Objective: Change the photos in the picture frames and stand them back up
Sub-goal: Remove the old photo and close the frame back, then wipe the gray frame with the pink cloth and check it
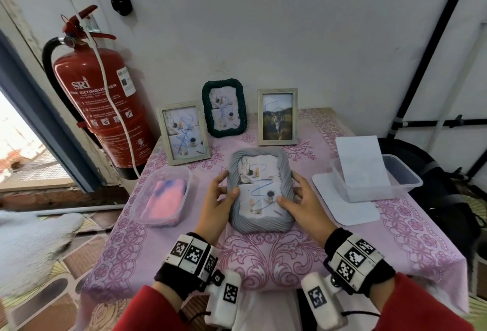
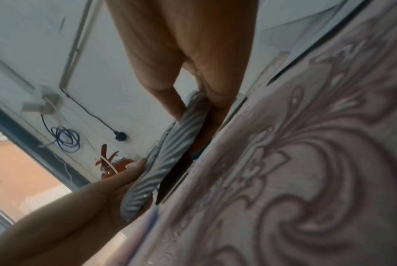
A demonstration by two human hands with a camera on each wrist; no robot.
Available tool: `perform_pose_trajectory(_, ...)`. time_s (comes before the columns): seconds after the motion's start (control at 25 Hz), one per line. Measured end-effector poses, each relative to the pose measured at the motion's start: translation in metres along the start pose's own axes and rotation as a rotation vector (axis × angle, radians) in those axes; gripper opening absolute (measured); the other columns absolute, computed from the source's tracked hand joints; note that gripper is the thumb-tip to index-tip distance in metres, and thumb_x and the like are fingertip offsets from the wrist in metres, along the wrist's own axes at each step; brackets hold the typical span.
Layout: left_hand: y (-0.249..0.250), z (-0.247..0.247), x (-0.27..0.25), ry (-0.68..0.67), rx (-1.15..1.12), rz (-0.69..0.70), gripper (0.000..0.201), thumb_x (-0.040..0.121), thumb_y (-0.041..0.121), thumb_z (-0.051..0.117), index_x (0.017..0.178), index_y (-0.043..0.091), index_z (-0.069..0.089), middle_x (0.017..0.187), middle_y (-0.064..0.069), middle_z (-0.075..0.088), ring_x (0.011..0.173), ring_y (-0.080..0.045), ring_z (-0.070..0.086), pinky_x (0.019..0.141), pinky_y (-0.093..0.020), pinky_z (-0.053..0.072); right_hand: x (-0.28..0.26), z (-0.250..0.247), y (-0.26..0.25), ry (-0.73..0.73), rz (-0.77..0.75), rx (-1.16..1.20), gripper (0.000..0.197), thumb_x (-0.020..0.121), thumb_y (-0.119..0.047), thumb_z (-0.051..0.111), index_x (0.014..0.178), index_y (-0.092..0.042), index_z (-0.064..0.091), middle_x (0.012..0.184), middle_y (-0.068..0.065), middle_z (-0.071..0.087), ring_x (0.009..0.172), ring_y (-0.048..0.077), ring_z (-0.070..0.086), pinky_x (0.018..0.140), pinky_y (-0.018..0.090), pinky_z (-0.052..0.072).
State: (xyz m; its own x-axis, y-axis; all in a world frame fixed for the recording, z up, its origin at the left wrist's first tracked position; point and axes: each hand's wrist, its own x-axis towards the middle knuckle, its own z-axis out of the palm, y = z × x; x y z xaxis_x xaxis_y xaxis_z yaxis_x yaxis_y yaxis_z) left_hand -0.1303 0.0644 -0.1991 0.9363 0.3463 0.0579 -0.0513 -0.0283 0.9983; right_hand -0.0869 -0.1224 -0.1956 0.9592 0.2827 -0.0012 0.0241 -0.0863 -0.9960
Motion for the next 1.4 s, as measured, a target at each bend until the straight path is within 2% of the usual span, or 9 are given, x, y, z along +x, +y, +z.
perform_pose_trajectory(0.16, -0.009, -0.007, 0.002, -0.063, 0.149, -0.005, 0.060, 0.087, 0.004, 0.061, 0.139, 0.019, 0.035, 0.106, -0.004, 0.054, 0.083, -0.008, 0.056, 0.064, -0.009, 0.050, 0.005, -0.003, 0.009, -0.022, -0.033, -0.224, 0.067, 0.084, -0.007, 0.066, 0.143, -0.014, 0.034, 0.113, 0.002, 0.051, 0.096, 0.014, 0.053, 0.086, 0.025, 0.044)
perform_pose_trajectory(0.4, -0.026, -0.016, 0.010, -0.065, 0.603, -0.071, 0.067, 0.082, 0.021, 0.069, 0.141, 0.016, 0.037, 0.126, -0.011, 0.040, 0.112, -0.028, 0.049, 0.102, -0.043, 0.042, 0.008, -0.008, 0.024, -0.025, 0.005, -0.413, 0.066, 0.081, -0.017, 0.071, 0.139, -0.013, 0.041, 0.111, 0.007, 0.039, 0.101, 0.016, 0.047, 0.098, 0.025, 0.040)
perform_pose_trajectory(0.52, -0.029, -0.016, 0.008, -0.093, 0.734, -0.101, 0.065, 0.081, 0.031, 0.070, 0.138, 0.019, 0.041, 0.125, -0.008, 0.034, 0.118, -0.029, 0.041, 0.108, -0.040, 0.034, 0.007, -0.009, 0.030, -0.022, 0.031, -0.414, 0.066, 0.082, -0.017, 0.070, 0.140, -0.010, 0.040, 0.113, 0.006, 0.037, 0.099, 0.014, 0.045, 0.096, 0.021, 0.039)
perform_pose_trajectory(0.68, -0.018, -0.017, 0.003, -0.115, 0.658, -0.052, 0.056, 0.082, 0.026, 0.069, 0.134, 0.017, 0.047, 0.124, -0.007, 0.037, 0.119, -0.025, 0.043, 0.105, -0.035, 0.038, 0.001, -0.010, 0.033, -0.001, -0.037, -0.426, 0.057, 0.082, -0.018, 0.070, 0.134, -0.011, 0.048, 0.114, 0.007, 0.040, 0.105, 0.016, 0.047, 0.092, 0.017, 0.037)
perform_pose_trajectory(0.84, 0.012, -0.035, 0.002, -0.075, 0.545, 0.157, 0.032, 0.088, 0.024, 0.061, 0.120, 0.025, 0.056, 0.118, 0.003, 0.049, 0.107, -0.010, 0.053, 0.081, -0.014, 0.043, -0.005, -0.014, 0.035, -0.014, -0.136, -0.464, 0.048, 0.083, -0.019, 0.069, 0.128, -0.012, 0.055, 0.121, 0.009, 0.048, 0.119, 0.023, 0.041, 0.103, 0.033, 0.039)
perform_pose_trajectory(1.0, 0.036, -0.086, 0.019, 0.082, 0.652, 0.234, 0.021, 0.090, 0.017, 0.057, 0.111, 0.021, 0.061, 0.116, 0.000, 0.061, 0.100, -0.012, 0.058, 0.083, -0.022, 0.043, -0.009, -0.008, 0.042, 0.038, -0.225, -0.621, 0.044, 0.086, -0.025, 0.065, 0.128, -0.017, 0.055, 0.127, 0.001, 0.053, 0.121, 0.019, 0.039, 0.106, 0.036, 0.029)
perform_pose_trajectory(1.08, 0.037, -0.113, 0.030, 0.096, 0.824, 0.156, 0.024, 0.090, 0.010, 0.056, 0.113, 0.014, 0.062, 0.117, -0.006, 0.063, 0.102, -0.019, 0.058, 0.087, -0.026, 0.041, -0.009, -0.008, 0.046, 0.061, -0.247, -0.658, 0.042, 0.088, -0.027, 0.062, 0.129, -0.020, 0.055, 0.128, -0.002, 0.053, 0.120, 0.017, 0.039, 0.104, 0.033, 0.027)
perform_pose_trajectory(1.24, 0.028, -0.145, 0.036, -0.199, 1.092, -0.143, 0.050, 0.084, 0.017, 0.067, 0.131, 0.016, 0.052, 0.132, -0.009, 0.053, 0.115, -0.027, 0.053, 0.098, -0.030, 0.038, -0.008, -0.008, 0.050, 0.067, -0.267, -0.665, 0.041, 0.088, -0.028, 0.062, 0.128, -0.023, 0.055, 0.126, -0.004, 0.054, 0.118, 0.015, 0.039, 0.094, 0.023, 0.022)
perform_pose_trajectory(1.4, 0.025, -0.145, 0.040, -0.311, 1.288, -0.124, 0.061, 0.081, 0.024, 0.071, 0.137, 0.022, 0.045, 0.126, -0.010, 0.048, 0.112, -0.024, 0.050, 0.095, -0.026, 0.035, -0.007, -0.008, 0.053, 0.076, -0.273, -0.661, 0.040, 0.088, -0.029, 0.062, 0.127, -0.024, 0.056, 0.125, -0.006, 0.055, 0.116, 0.013, 0.039, 0.095, 0.024, 0.023)
